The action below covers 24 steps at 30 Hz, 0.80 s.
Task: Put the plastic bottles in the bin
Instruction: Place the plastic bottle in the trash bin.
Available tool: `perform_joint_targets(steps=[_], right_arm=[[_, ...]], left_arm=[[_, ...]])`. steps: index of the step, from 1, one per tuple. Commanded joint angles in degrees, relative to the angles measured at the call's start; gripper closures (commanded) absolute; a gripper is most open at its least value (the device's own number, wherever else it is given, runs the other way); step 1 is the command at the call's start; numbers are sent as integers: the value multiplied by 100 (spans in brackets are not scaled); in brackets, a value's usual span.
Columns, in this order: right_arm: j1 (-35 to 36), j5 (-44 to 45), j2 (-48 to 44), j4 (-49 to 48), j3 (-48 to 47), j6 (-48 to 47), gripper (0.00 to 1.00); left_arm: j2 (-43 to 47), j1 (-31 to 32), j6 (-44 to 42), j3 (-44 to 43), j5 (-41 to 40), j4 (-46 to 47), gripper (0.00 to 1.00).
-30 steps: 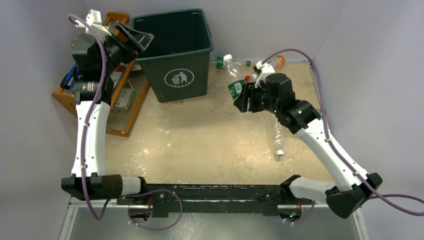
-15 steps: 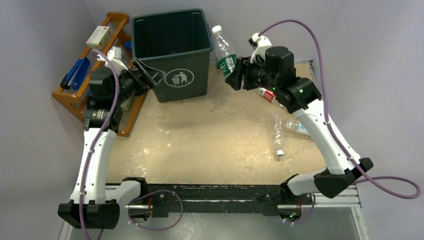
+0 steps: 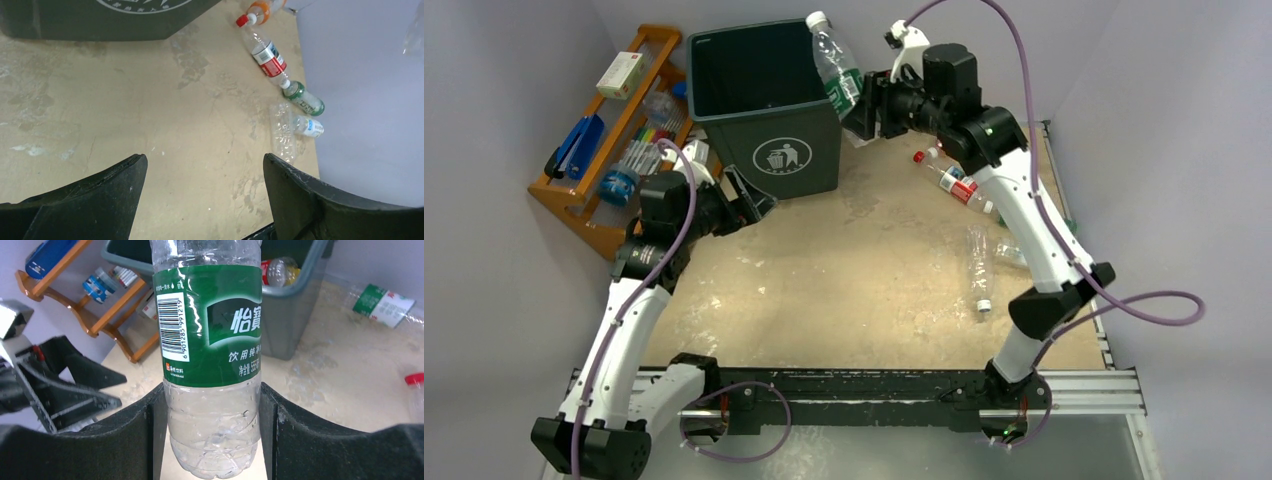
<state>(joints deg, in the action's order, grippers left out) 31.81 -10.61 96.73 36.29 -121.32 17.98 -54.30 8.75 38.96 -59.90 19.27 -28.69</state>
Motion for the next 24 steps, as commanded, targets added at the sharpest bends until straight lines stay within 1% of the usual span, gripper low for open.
perform_joint_targets(steps=[1,5,8,12,17,21,24], right_arm=[[20,-378,476,-27,-935,-208,47],[18,-446,1027,-17,-1606,-305,47],[17,-519,1342,-211,-1933,-307,47],[14,-648,1577,-780,-1962,-194,47],[1,-697,1730,-1521,-1957,-32,47],[-19,-740,1818,-2139,-1905,91,47],[-30,-732,1902,-2576,-1857,200,47]], left_arm=[[344,75,-328,245,9,-152,14],[633,149,-249,632,16,-192,14],[886,203,-178,920,26,-253,13],[1316,231,-52,1299,90,-366,13],[1772,232,-4,1569,41,-740,13],[2116,232,152,1682,1,-895,12],[2203,232,144,1650,-32,-1050,12]])
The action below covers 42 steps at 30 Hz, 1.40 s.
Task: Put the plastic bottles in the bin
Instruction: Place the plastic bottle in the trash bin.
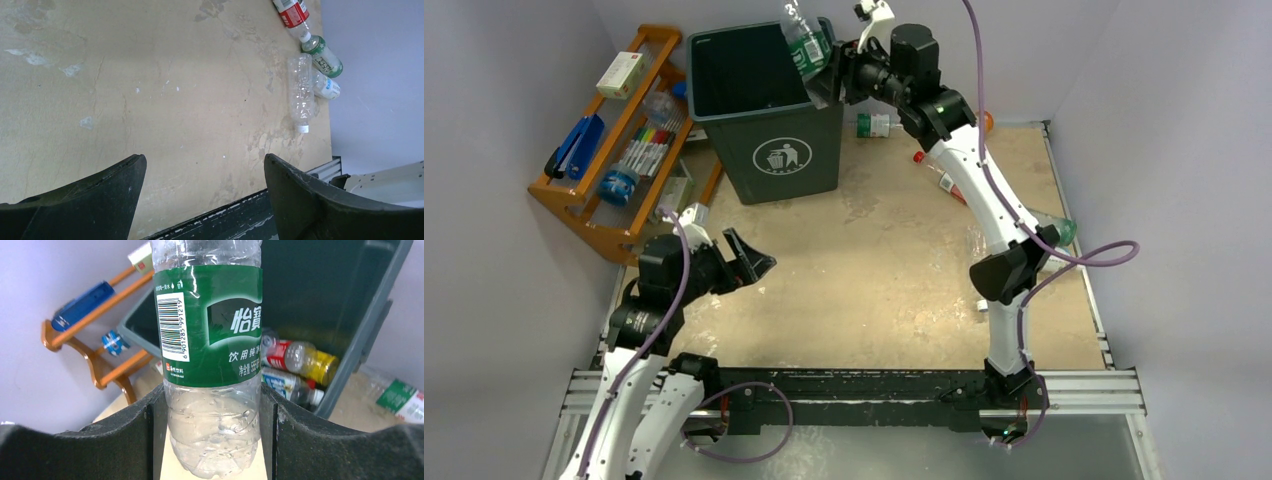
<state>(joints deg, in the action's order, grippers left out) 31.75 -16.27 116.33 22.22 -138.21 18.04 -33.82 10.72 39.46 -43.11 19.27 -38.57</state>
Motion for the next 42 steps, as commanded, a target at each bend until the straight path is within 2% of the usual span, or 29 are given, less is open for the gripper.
perform_joint_targets(steps=[1,11,16,17,19,22,26,33,37,42], right_arm=[[-28,-168,-5,-1296,-164,223,46],[-76,-205,520,-2560,-125,555,44],[-89,-299,1039,-2831,-619,730,40],[-103,-324,1160,-2834,-748,768,36],[-136,-368,1300,-2837,-914,864,21],[-185,-384,1289,-2850,-866,900,10],[-205,-359,997,-2875,-568,804,0],[-211,-280,166,-2471,-157,494,0],[-205,13,-764,-2095,533,233,0],[-206,602,-2315,-1585,1987,-34,0]], left_arm=[[170,35,82,-57,-41,-108,12],[258,35,97,-339,-57,-334,12],[267,33,75,-478,-97,-462,12],[262,39,71,-497,-106,-481,12],[259,35,70,-534,-110,-502,12],[225,35,55,-565,-117,-495,12],[179,35,44,-582,-115,-454,12],[-93,35,25,-759,-56,-267,12],[-291,35,56,-921,-88,-88,11],[-534,35,93,-1007,-14,201,11]])
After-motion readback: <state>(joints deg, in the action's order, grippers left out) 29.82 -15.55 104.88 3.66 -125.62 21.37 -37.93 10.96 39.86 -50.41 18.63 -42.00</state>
